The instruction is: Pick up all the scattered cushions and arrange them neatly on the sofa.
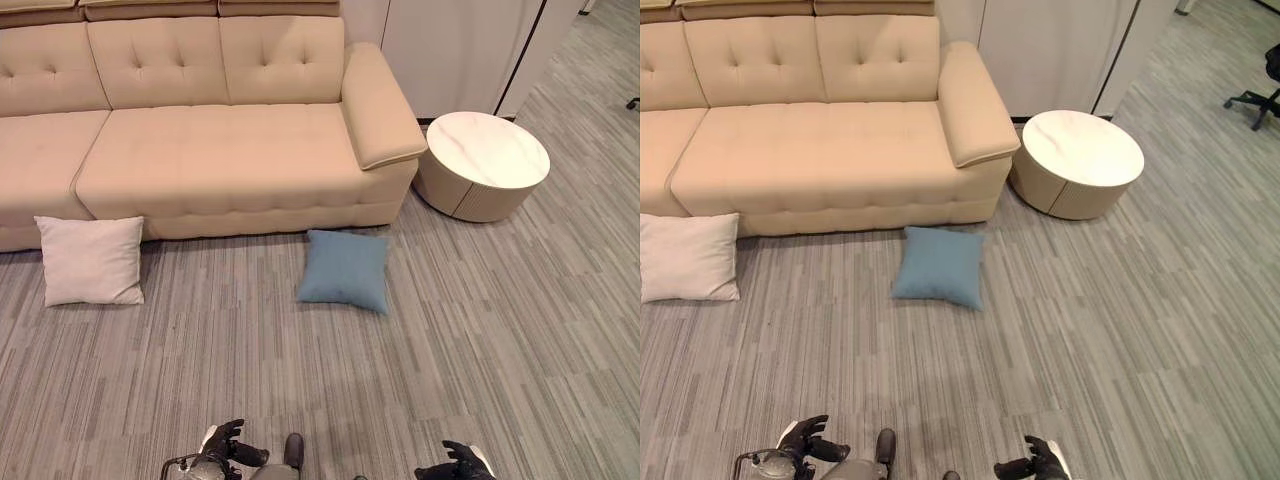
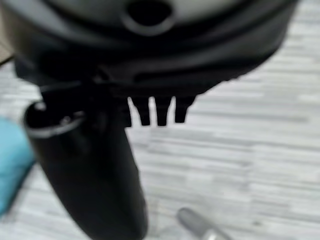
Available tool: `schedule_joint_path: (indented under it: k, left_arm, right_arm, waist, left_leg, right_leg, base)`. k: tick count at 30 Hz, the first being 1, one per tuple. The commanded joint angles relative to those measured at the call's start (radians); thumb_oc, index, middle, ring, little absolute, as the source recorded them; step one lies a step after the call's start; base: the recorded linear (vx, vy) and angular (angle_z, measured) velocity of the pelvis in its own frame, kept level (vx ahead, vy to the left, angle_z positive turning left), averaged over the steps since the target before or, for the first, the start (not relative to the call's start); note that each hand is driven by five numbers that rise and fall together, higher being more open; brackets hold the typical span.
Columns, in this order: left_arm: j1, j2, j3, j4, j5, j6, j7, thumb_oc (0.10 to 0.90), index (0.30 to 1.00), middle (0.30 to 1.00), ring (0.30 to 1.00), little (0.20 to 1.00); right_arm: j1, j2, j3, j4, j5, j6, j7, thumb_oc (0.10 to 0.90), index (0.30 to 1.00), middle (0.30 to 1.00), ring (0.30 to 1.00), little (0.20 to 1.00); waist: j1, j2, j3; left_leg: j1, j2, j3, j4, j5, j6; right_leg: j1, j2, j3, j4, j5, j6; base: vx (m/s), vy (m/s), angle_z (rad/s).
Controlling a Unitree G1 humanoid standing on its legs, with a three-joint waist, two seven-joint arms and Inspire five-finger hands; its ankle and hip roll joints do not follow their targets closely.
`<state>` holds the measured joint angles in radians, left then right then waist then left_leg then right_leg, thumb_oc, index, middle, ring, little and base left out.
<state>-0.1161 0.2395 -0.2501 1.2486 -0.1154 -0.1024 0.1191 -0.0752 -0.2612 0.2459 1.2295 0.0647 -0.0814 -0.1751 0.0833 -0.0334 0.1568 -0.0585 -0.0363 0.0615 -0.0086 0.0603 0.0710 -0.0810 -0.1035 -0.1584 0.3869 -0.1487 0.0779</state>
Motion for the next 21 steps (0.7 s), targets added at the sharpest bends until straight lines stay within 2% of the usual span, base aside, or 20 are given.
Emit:
schedule_joint_path:
  k: [1,2,4,6,8,11,12,13,14,15,16,17,19,21]
  left_arm:
    - [0.004,0.017,0.001,-0.007,0.019,-0.018,0.008,0.800,0.900,0.900,0.900,0.900]
    - [0.005,0.018,0.004,-0.011,0.015,-0.020,0.007,0.800,0.900,0.900,0.900,0.900]
    - [0.005,0.018,0.007,-0.008,0.014,-0.019,0.004,0.800,0.900,0.900,0.900,0.900]
    - [0.006,0.016,0.007,-0.002,0.016,-0.019,0.002,0.800,0.900,0.900,0.900,0.900]
    - [0.004,0.010,0.003,0.007,0.021,-0.022,0.001,0.800,0.900,0.900,0.900,0.900]
    - [0.005,0.008,0.000,0.012,0.034,-0.022,0.000,0.800,0.900,0.900,0.900,0.900]
    - [0.016,-0.003,0.002,0.019,0.038,-0.024,-0.003,0.800,0.900,0.900,0.900,0.900]
    - [0.020,-0.009,0.001,0.018,0.034,-0.025,-0.006,0.800,0.900,0.900,0.900,0.900]
    - [0.020,-0.009,0.001,0.018,0.034,-0.025,-0.006,0.800,0.900,0.900,0.900,0.900]
    - [0.020,-0.015,0.001,0.013,0.025,-0.026,-0.007,0.800,0.900,0.900,0.900,0.900]
    - [0.015,-0.015,-0.005,0.007,0.022,-0.027,-0.008,0.800,0.900,0.900,0.900,0.900]
    - [0.015,-0.015,-0.005,0.007,0.022,-0.027,-0.009,0.800,0.900,0.900,0.900,0.900]
    - [-0.001,-0.015,-0.018,-0.014,0.013,-0.028,-0.009,0.800,0.900,0.900,0.900,0.900]
    - [-0.007,-0.013,-0.021,-0.028,0.000,-0.028,-0.009,0.800,0.900,0.900,0.900,0.900]
  right_arm:
    - [-0.007,-0.048,-0.013,-0.055,0.044,-0.025,-0.020,0.800,0.900,0.900,0.900,0.900]
    - [-0.010,-0.052,-0.014,-0.051,0.042,-0.024,-0.021,0.800,0.900,0.900,0.900,0.900]
    - [-0.014,-0.053,-0.008,-0.048,0.036,-0.023,-0.020,0.800,0.900,0.900,0.900,0.900]
    - [-0.019,-0.054,-0.006,-0.049,0.035,-0.022,-0.020,0.800,0.900,0.900,0.900,0.900]
    - [-0.025,-0.057,-0.002,-0.059,0.034,-0.020,-0.016,0.800,0.900,0.900,0.900,0.900]
    - [-0.024,-0.060,-0.002,-0.062,0.034,-0.018,-0.014,0.800,0.900,0.900,0.900,0.900]
    - [-0.010,-0.059,0.000,-0.063,0.034,-0.023,-0.013,0.800,0.900,0.900,0.900,0.900]
    - [0.001,-0.058,-0.006,-0.061,0.042,-0.024,-0.012,0.800,0.900,0.900,0.900,0.900]
    - [0.001,-0.058,-0.006,-0.061,0.042,-0.024,-0.012,0.800,0.900,0.900,0.900,0.900]
    - [0.002,-0.058,-0.004,-0.065,0.054,-0.032,-0.014,0.800,0.900,0.900,0.900,0.900]
    - [-0.001,-0.057,-0.003,-0.069,0.061,-0.034,-0.014,0.800,0.900,0.900,0.900,0.900]
    - [-0.001,-0.057,-0.003,-0.069,0.061,-0.034,-0.014,0.800,0.900,0.900,0.900,0.900]
    - [-0.012,-0.061,-0.002,-0.079,0.082,-0.043,-0.021,0.800,0.900,0.900,0.900,0.900]
    - [-0.015,-0.067,-0.004,-0.081,0.096,-0.045,-0.024,0.800,0.900,0.900,0.900,0.900]
  waist:
    - [0.015,-0.005,0.010]
    - [0.013,0.002,0.011]
    - [0.012,0.002,0.011]
    - [0.006,0.002,0.013]
    - [-0.021,-0.001,0.018]
    - [-0.034,-0.002,0.015]
    - [-0.037,-0.002,0.003]
    - [-0.042,0.000,-0.015]
    - [-0.043,0.000,-0.015]
    - [-0.041,0.010,-0.015]
    - [-0.039,0.001,-0.006]
    - [-0.041,0.002,-0.008]
    - [-0.028,-0.014,0.027]
    - [-0.019,-0.024,0.045]
  left_leg:
    - [-0.041,-0.004,-0.062,0.158,-0.162,0.003]
    - [-0.003,-0.005,-0.066,0.146,-0.180,0.005]
    - [0.037,-0.004,-0.070,0.121,-0.196,0.000]
    - [0.061,-0.005,-0.078,0.106,-0.203,-0.004]
    - [0.115,-0.014,-0.112,0.081,-0.218,-0.013]
    - [0.154,-0.007,-0.129,0.061,-0.236,-0.023]
    - [0.184,0.009,-0.137,0.065,-0.267,-0.034]
    - [0.181,0.034,-0.141,0.089,-0.256,-0.060]
    - [0.181,0.034,-0.141,0.089,-0.256,-0.060]
    - [0.145,0.068,-0.125,0.184,-0.195,-0.106]
    - [0.095,0.075,-0.121,0.273,-0.146,-0.119]
    - [0.087,0.075,-0.124,0.282,-0.149,-0.120]
    - [-0.023,0.086,-0.117,0.458,-0.085,-0.125]
    - [-0.085,0.103,-0.096,0.534,-0.066,-0.114]
  right_leg:
    - [-0.033,-0.039,0.006,0.018,0.183,0.053]
    - [-0.049,-0.065,-0.041,-0.027,0.163,0.037]
    - [-0.064,-0.077,-0.088,-0.124,0.158,0.031]
    - [-0.079,-0.072,-0.095,-0.177,0.172,0.033]
    - [-0.132,-0.045,-0.055,-0.264,0.212,0.050]
    - [-0.138,-0.038,-0.052,-0.281,0.221,0.053]
    - [-0.111,-0.020,-0.045,-0.292,0.209,0.034]
    - [-0.086,-0.006,-0.056,-0.305,0.195,0.017]
    - [-0.085,-0.006,-0.057,-0.305,0.195,0.017]
    - [-0.046,0.019,-0.069,-0.315,0.172,-0.007]
    - [-0.032,0.020,-0.070,-0.319,0.163,-0.021]
    - [-0.035,0.020,-0.073,-0.319,0.163,-0.022]
    - [-0.004,0.030,-0.072,-0.332,0.146,-0.053]
    - [0.028,0.046,-0.070,-0.346,0.120,-0.075]
  base:
    - [0.22,0.102,0.00]
    - [0.26,0.034,-0.03]
    - [0.23,-0.028,-0.18]
    - [0.23,-0.052,-0.10]
    - [0.33,-0.064,-0.04]
    - [0.27,-0.109,0.17]
    - [0.48,-0.257,0.37]
    - [0.37,-0.194,0.39]
    - [0.29,-0.250,0.55]
    - [0.16,-0.212,0.46]
    - [0.16,-0.213,0.44]
    - [0.05,-0.150,0.46]
    - [0.05,-0.188,0.19]
    - [0.13,-0.177,-0.09]
